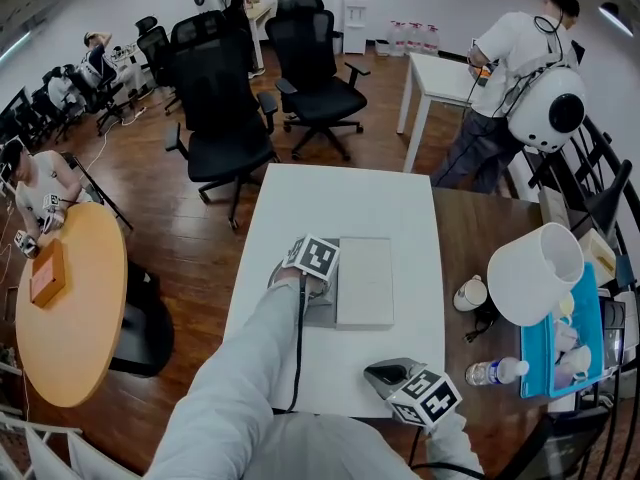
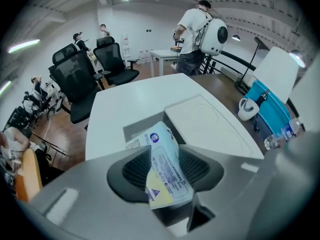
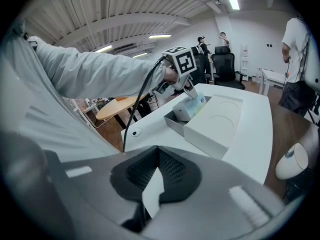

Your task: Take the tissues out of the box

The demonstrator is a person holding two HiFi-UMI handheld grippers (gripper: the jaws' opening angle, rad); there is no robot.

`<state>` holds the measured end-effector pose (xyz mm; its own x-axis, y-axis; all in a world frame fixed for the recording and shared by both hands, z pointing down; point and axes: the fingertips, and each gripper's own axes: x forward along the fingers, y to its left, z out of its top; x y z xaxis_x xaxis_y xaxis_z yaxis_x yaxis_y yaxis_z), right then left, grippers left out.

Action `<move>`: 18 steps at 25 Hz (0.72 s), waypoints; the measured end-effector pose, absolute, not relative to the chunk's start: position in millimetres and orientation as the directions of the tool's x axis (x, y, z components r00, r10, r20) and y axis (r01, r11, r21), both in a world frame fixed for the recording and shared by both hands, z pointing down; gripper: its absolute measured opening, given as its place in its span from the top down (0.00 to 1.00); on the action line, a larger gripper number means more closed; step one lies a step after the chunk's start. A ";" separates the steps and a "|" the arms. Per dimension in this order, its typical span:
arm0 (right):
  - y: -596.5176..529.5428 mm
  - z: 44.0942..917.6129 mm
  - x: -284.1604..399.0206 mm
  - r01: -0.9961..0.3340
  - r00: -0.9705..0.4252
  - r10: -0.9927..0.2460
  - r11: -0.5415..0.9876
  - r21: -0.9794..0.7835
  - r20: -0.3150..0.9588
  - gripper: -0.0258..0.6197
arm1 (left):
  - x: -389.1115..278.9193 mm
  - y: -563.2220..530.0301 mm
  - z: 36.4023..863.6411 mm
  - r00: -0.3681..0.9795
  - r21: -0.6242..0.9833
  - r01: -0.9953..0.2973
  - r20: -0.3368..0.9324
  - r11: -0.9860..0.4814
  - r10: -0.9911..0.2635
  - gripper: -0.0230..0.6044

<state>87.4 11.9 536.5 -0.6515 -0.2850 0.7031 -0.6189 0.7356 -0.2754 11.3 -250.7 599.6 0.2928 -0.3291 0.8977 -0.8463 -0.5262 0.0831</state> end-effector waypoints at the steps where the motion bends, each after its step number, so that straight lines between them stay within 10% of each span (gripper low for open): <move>1: 12.1 535.6 86.2 -0.617 -0.653 -0.285 0.738 -0.275 0.702 0.96 | 10.2 -246.2 598.5 0.314 0.124 -0.854 0.897 -0.506 -0.311 0.60; 4: 12.5 534.6 81.5 -0.607 -0.658 -0.278 0.746 -0.275 0.700 0.96 | -7.9 -239.3 602.1 0.366 0.243 -0.885 0.891 -0.397 -0.270 0.31; 18: 17.8 540.5 79.0 -0.598 -0.653 -0.256 0.752 -0.278 0.713 0.96 | -0.3 -238.6 622.3 0.287 0.217 -0.924 0.937 -0.313 -0.197 0.20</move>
